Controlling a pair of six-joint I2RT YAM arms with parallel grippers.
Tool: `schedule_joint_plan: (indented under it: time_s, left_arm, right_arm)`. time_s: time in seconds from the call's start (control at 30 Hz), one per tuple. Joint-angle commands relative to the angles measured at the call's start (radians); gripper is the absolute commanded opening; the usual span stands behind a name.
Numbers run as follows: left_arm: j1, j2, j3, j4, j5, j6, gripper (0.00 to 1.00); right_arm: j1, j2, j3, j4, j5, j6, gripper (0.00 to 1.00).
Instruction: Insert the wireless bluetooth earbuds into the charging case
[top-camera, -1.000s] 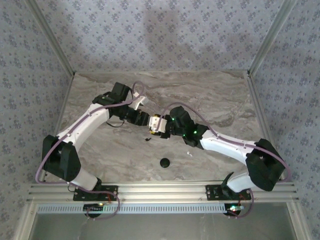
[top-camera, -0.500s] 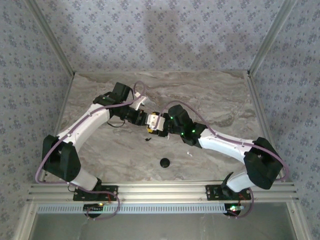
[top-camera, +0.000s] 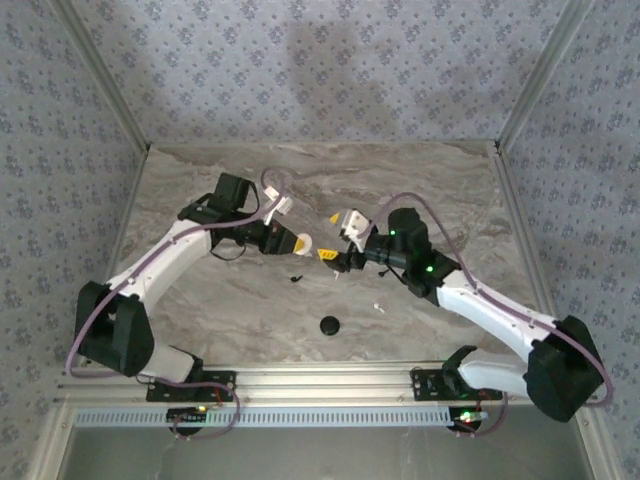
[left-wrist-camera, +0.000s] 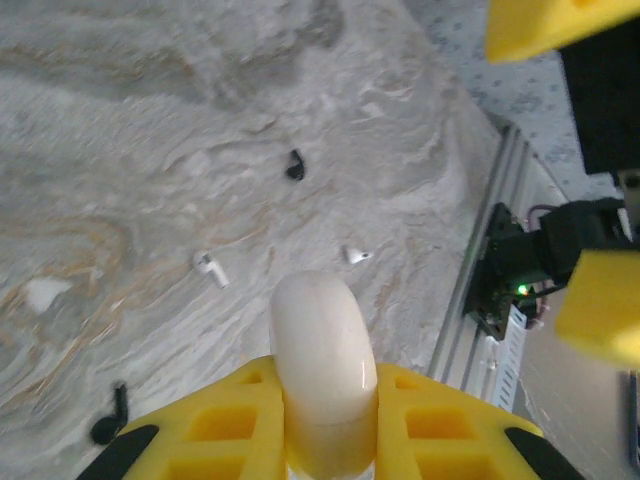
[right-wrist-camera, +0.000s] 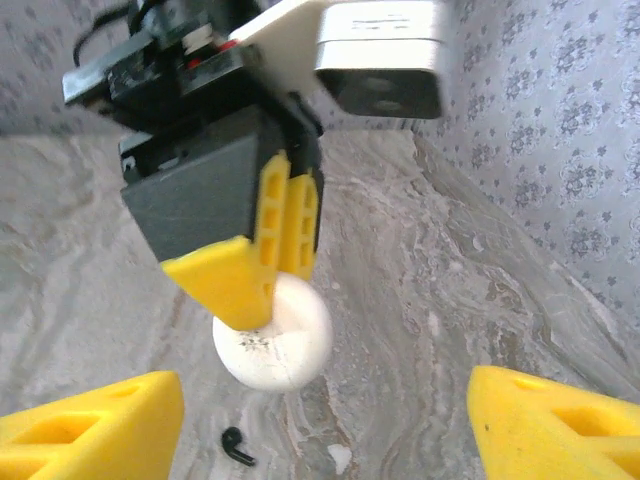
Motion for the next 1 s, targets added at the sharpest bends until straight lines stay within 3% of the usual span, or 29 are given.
schedule_joint_plan:
  time_s: [0.0,0.17,0.37,0.63,0.97]
  left_arm:
    - [-0.003,-0.072,-0.038,0.133,0.15,0.095,0.16]
    - [-0.016,-0.139,-0.075,0.151,0.207,0.195,0.13]
    - [-0.016,-0.197,-0.102,0.17,0.227,0.259,0.11]
    - [-0.017,-0.237,-0.129,0.189,0.261,0.294,0.09]
    - [-0.017,-0.248,-0.123,0.176,0.261,0.325,0.08]
  right_arm:
    - [-0.041,-0.044,-0.012,-0.028,-0.152,0.12,0.73]
    - [-0.072,-0.033,0.04,-0.119,-0.247,0.141,0.67]
    - [-0.07,0.017,0.106,-0.141,-0.32,0.15,0.66]
    - [-0.036,0.116,0.235,-0.242,-0.406,0.066,0.62]
    - [0.0,0.184,0.325,-0.386,-0.502,-0.079,0.47]
